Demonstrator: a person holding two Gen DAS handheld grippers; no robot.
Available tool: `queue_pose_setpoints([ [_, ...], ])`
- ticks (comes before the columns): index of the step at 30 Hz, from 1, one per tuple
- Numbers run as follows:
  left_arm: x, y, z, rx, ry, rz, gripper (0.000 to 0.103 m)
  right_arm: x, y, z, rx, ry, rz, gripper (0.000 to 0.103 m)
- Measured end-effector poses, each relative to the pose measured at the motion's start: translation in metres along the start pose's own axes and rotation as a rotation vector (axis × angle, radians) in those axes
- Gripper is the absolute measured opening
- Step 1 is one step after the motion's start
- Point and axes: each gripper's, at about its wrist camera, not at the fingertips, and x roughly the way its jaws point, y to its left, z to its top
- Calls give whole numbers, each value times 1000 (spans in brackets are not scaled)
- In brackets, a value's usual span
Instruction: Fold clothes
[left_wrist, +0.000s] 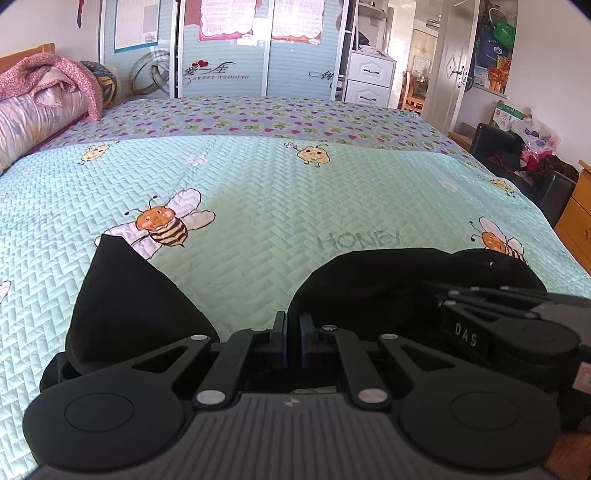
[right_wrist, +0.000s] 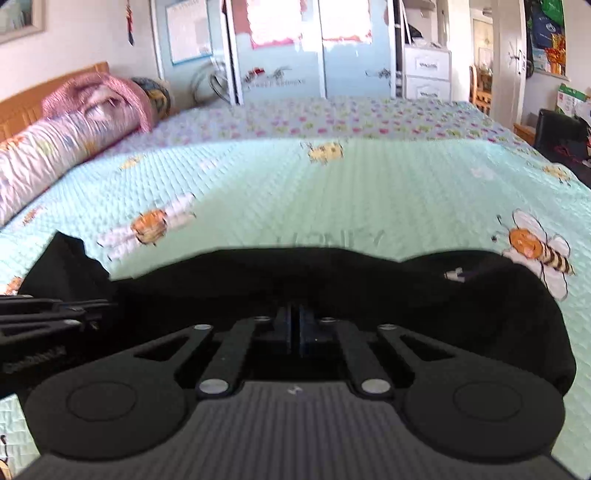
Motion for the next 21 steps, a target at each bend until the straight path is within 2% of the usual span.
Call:
queue_pose_setpoints([
  [8, -6, 13, 5, -39, -12, 12, 7, -22, 29, 31, -70, -146, 143, 0],
  [12, -12, 23, 6, -62, -16, 16, 8, -23, 41, 38, -67, -137, 201, 1],
  [14, -14, 28, 5, -72, -12, 15, 8, -24, 44, 36, -54, -119, 204, 3],
  [15, -15, 31, 5, -79, -8, 10, 8, -25, 44, 33, -47, -109, 199, 5],
  [17, -17, 35, 5, -90, -1, 3, 8, -28, 42, 24, -24, -87, 187, 16],
  [19, -18, 38, 5, -96, 1, 0, 7, -33, 37, 16, -8, -74, 159, 33],
  [21, -19, 39, 5, -101, 1, -2, 8, -36, 30, 10, 7, -66, 121, 44],
])
